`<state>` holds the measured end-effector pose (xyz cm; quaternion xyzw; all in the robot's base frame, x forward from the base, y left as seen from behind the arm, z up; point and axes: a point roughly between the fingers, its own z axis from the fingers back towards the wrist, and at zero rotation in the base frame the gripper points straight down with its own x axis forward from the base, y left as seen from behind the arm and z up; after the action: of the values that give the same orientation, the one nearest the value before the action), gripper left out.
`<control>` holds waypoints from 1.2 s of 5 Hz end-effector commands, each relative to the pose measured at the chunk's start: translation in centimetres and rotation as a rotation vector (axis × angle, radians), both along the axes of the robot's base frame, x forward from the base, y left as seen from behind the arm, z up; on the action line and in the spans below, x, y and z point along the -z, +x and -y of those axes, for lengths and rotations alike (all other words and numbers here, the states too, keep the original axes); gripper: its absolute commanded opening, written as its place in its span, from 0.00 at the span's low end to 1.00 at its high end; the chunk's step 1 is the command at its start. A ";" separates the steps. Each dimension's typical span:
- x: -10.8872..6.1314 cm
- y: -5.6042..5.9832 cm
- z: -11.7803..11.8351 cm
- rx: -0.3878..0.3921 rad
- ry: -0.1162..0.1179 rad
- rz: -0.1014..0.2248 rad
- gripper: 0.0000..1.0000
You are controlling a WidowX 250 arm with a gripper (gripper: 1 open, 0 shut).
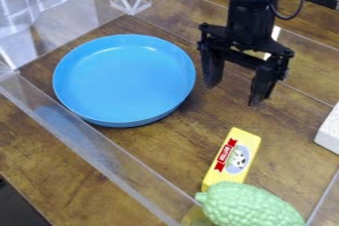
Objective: Remove the yellow block from inside the blue tray and put it on the table
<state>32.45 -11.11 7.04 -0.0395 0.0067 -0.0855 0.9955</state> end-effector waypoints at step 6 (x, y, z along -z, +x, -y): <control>4.5 -3.8 3.0 -0.008 -0.007 -0.050 1.00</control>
<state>28.82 -13.30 2.06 -0.0426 0.0380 -0.0732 0.9957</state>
